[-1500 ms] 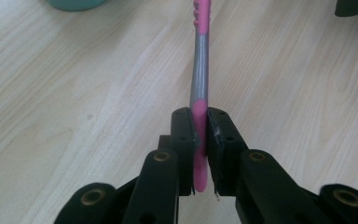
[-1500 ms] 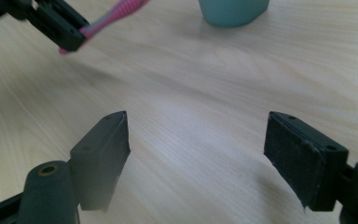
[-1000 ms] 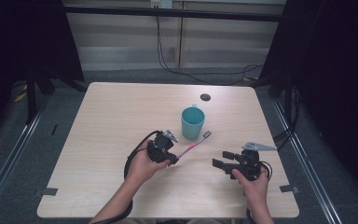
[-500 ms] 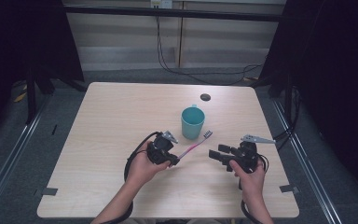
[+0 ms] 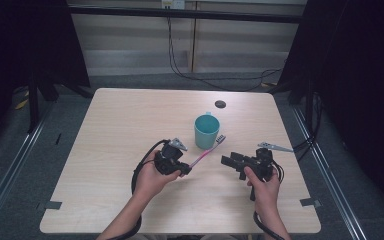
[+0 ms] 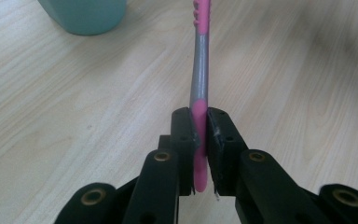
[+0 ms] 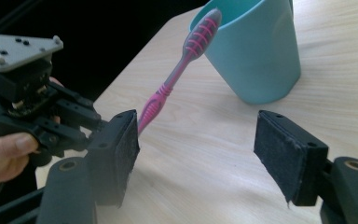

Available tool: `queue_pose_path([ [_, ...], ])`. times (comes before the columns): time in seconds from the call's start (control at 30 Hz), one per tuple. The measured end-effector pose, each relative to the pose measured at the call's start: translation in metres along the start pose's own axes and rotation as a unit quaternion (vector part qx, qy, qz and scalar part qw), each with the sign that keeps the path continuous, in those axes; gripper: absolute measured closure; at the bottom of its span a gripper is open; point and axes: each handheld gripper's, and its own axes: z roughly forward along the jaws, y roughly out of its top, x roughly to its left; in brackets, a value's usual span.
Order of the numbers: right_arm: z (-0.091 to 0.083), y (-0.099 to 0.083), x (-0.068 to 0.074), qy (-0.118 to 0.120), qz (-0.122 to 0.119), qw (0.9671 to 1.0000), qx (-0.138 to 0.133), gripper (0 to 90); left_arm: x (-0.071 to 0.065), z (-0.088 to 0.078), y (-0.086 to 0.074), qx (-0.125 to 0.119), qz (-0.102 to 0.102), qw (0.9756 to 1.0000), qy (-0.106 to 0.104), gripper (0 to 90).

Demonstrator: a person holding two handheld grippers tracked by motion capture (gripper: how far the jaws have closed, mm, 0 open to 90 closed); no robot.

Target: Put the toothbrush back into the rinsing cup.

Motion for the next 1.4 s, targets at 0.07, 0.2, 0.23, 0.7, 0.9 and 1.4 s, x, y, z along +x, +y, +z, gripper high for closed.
queue_pose_path([
  [0.07, 0.001, 0.001, 0.000, 0.004, 0.007, 0.9999, -0.006, 31.3, 0.000, 0.000, -0.001, -0.004, -0.002, 1.0000, -0.002, 82.1],
  [0.2, 0.005, 0.003, 0.000, 0.013, 0.020, 0.9996, -0.013, 34.3, -0.001, 0.000, -0.002, -0.010, -0.008, 0.9999, -0.004, 82.1],
  [0.23, 0.005, 0.003, 0.001, 0.014, 0.020, 0.9996, -0.013, 35.3, -0.001, 0.000, -0.002, -0.011, -0.006, 0.9999, -0.005, 82.0],
  [0.7, 0.015, 0.010, 0.008, 0.027, 0.026, 0.9990, -0.026, 47.2, -0.011, 0.001, 0.003, -0.024, 0.005, 0.9996, -0.015, 82.0],
  [0.9, 0.018, 0.014, 0.012, 0.026, 0.028, 0.9988, -0.030, 52.4, -0.014, 0.004, 0.002, -0.029, 0.004, 0.9994, -0.019, 82.0],
  [1.4, 0.021, 0.019, 0.015, 0.030, 0.030, 0.9983, -0.040, 69.8, -0.015, 0.006, 0.000, -0.039, 0.008, 0.9989, -0.023, 82.0],
])
